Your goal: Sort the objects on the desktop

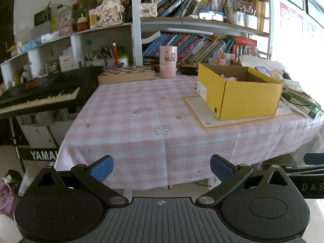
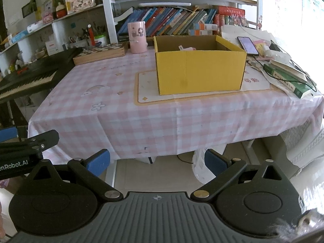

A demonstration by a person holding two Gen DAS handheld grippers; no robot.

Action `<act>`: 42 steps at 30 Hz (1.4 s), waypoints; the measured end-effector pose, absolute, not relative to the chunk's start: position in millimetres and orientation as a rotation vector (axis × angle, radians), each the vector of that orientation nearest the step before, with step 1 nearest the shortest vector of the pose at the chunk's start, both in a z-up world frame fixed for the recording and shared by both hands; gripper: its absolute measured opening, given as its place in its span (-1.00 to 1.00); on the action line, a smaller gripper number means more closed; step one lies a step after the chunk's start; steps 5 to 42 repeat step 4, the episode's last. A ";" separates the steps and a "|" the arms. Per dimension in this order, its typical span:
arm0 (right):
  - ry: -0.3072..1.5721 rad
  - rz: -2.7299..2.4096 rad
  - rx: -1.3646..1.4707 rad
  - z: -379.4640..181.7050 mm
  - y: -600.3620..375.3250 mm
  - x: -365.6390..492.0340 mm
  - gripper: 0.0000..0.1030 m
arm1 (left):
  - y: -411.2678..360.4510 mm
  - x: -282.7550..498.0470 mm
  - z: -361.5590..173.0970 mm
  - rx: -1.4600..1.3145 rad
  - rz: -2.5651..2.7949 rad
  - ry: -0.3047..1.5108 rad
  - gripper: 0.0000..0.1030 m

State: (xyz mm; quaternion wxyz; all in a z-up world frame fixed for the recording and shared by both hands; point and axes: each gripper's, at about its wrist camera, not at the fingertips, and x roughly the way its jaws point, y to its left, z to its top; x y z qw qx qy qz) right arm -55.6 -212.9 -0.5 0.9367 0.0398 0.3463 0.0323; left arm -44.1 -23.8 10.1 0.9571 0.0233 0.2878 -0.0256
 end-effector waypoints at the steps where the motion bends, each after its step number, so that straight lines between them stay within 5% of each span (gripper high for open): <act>1: 0.710 0.064 0.083 -0.8 -213.5 -54.9 0.95 | -23.9 -43.3 10.0 0.048 -0.049 0.586 0.99; 42: 0.712 0.064 0.085 -0.7 -214.6 -52.9 0.95 | -25.6 -38.6 9.1 0.064 -0.021 0.602 1.00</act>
